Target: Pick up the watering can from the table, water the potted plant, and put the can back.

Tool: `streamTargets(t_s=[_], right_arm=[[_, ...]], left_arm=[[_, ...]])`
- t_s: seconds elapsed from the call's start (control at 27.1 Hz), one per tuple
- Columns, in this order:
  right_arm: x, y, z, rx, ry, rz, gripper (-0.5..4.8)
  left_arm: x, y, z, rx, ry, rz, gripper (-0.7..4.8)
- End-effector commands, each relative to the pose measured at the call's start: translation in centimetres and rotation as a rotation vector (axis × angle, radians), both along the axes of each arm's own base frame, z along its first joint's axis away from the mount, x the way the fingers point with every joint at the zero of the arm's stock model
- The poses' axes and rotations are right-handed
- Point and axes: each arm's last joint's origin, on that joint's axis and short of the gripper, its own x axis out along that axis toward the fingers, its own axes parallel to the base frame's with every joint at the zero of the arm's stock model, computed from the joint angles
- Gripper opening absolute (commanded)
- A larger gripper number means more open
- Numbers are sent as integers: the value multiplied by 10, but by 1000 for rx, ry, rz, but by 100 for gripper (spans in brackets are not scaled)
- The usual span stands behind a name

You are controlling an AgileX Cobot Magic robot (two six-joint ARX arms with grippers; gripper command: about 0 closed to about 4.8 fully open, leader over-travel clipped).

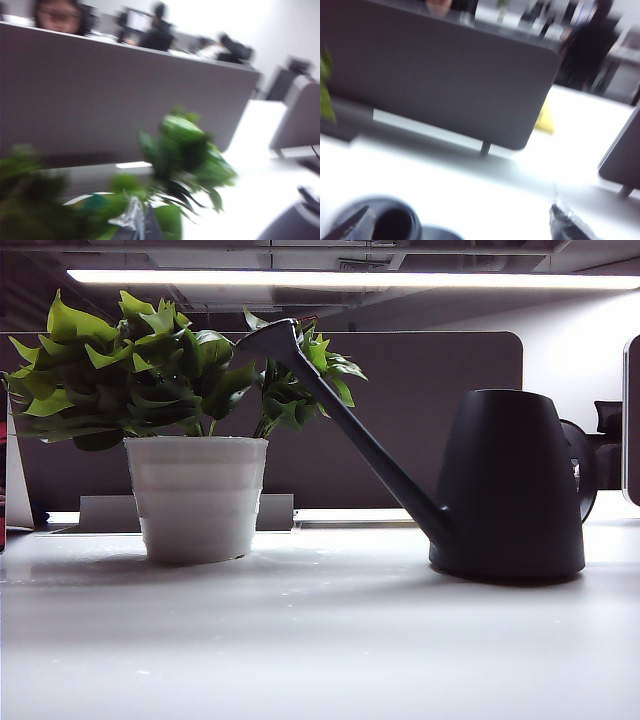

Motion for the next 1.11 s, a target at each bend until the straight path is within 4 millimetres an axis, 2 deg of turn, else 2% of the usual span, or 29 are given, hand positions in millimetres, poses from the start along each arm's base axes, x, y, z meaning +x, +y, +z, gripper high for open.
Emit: streamTargets(t_s=[0.04, 0.18, 0.3, 0.44, 0.52, 0.81, 0.85, 1.11], right_arm=[[30, -3, -21, -68, 76, 15, 479], [64, -8, -48, -89, 147, -6, 479], [84, -12, -69, -88, 209, -15, 479], [99, -15, -98, -153, 331, -50, 479], [102, -14, -103, -191, 346, -37, 479], [124, -17, -116, -277, 241, -55, 479], [133, -18, -123, -278, 209, -60, 479], [158, -19, -156, -273, 149, -62, 479]], left_arm=[[1, -23, 5, 143, -85, -59, -6], [-5, -41, 5, 225, -124, -97, -6], [-6, -44, 4, 240, -119, -99, -6], [-5, -43, 4, 250, -119, -92, -6], [-4, -41, 3, 279, -131, -79, -6], [-1, -35, 3, 301, -133, -23, -6], [0, -33, 3, 302, -131, -16, -6], [0, -33, 3, 302, -132, -15, -6]])
